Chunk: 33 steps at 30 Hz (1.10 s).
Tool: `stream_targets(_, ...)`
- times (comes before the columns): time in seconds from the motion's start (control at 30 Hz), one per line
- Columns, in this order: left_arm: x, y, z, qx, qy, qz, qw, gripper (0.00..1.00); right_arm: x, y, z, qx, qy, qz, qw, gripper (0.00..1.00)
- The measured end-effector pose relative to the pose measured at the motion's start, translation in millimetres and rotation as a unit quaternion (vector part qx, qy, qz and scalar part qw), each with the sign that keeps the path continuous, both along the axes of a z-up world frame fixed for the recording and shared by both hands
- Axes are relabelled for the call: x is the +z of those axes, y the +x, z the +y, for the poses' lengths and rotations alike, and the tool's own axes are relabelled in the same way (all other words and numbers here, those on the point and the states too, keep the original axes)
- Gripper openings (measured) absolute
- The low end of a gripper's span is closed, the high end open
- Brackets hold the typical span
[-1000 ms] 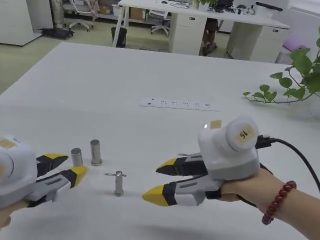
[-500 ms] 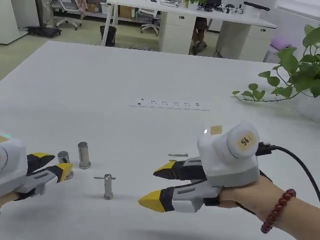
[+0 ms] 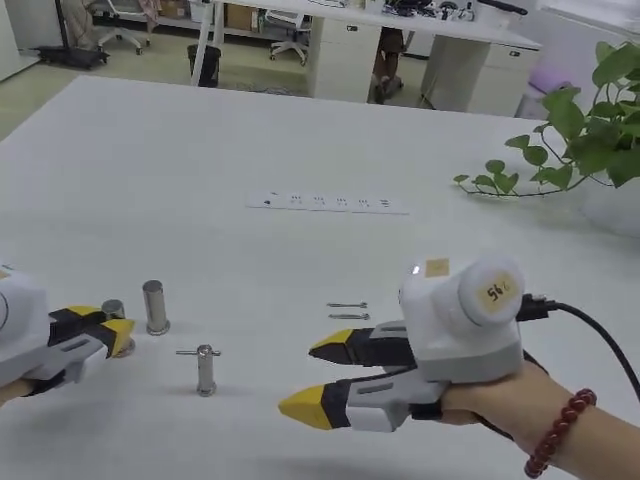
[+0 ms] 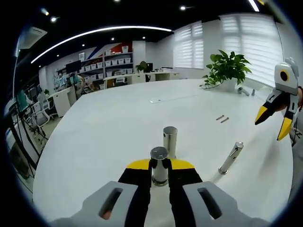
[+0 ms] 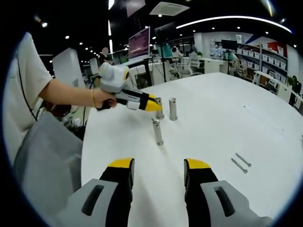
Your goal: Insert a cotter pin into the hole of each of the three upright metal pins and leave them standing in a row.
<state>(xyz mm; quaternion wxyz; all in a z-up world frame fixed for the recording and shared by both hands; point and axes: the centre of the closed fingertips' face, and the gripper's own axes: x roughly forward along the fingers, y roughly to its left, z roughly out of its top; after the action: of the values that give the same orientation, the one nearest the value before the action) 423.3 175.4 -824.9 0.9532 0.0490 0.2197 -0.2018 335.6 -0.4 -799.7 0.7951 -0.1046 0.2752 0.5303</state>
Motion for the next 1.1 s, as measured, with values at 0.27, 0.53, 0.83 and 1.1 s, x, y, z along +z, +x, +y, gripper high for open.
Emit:
stream_targets(0.27,0.9,-5.9,2.6,0.010,-0.002,0.003,0.9999,0.11,-1.0,-2.0,0.1,-0.006,0.006,0.004,1.0000,0.44)
stream_targets(0.53,11.3,-25.3,0.2,0.000,-0.016,0.003,0.9999,0.11,-1.2,-3.3,0.3,-0.013,0.012,0.008,0.9998,0.44)
stream_targets(0.83,15.4,-55.5,-12.4,-0.025,0.007,0.007,0.9996,0.11,2.8,-7.6,1.2,-0.014,0.017,0.004,0.9998,0.44)
stream_targets(1.1,18.2,-82.8,-36.5,-0.053,0.016,0.017,0.9983,0.11,5.4,-9.4,-6.2,-0.021,0.018,0.003,0.9996,0.44)
